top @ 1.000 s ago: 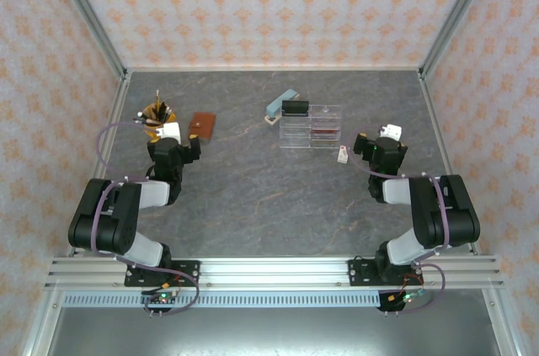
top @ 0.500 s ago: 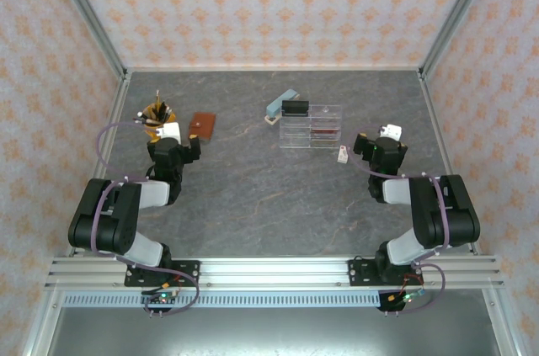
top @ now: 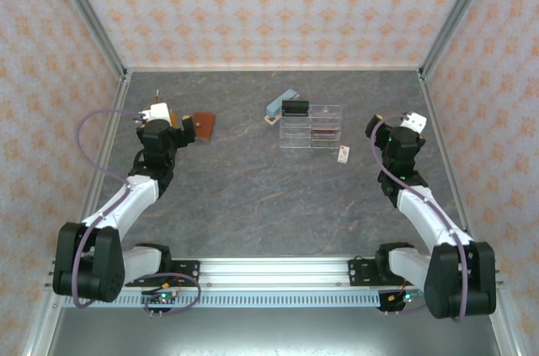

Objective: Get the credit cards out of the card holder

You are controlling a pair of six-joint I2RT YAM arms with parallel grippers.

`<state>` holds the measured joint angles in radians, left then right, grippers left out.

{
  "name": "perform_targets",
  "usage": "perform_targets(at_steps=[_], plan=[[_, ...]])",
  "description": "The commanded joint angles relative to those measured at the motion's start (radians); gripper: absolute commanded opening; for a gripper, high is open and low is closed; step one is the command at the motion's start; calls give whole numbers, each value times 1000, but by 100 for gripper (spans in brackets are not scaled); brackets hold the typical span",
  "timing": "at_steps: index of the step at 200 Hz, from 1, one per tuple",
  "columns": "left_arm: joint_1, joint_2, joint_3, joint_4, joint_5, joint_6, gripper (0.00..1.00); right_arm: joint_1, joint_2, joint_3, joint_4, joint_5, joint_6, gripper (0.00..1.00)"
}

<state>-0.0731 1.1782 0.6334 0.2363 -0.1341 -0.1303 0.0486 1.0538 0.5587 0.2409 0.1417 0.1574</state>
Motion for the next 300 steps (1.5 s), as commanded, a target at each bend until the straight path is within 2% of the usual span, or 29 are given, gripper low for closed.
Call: perform_targets(at_steps=[1,19,41,76,90,103,143,168,175,200,238,300], plan=[[-26,-40,86,-213,31,-119,100,-7,-26,100,-320,22,147,100],[-42,-34,138,-271,117,-179,100,-7,7,194,-469,-23,199,100],[-58,9,202,-325,212,-225,100,-6,60,262,-546,-158,218,100],[-110,135,332,-458,218,-259,100,41,93,279,-506,-350,255,100],[-120,193,386,-512,236,-248,94,74,102,282,-473,-409,285,100],[-128,242,423,-552,201,-252,92,99,113,283,-433,-460,319,100],[-129,399,570,-675,105,-256,82,191,173,310,-385,-493,349,100],[-129,528,668,-734,-22,-258,78,239,215,336,-384,-496,357,99],[-128,569,705,-754,-46,-246,74,251,223,339,-389,-489,364,98],[-128,687,819,-828,-128,-235,72,275,226,333,-387,-463,397,97],[-128,822,911,-852,-82,-232,72,280,236,328,-382,-473,424,97],[-128,913,930,-852,0,-262,70,282,223,309,-383,-504,440,97]])
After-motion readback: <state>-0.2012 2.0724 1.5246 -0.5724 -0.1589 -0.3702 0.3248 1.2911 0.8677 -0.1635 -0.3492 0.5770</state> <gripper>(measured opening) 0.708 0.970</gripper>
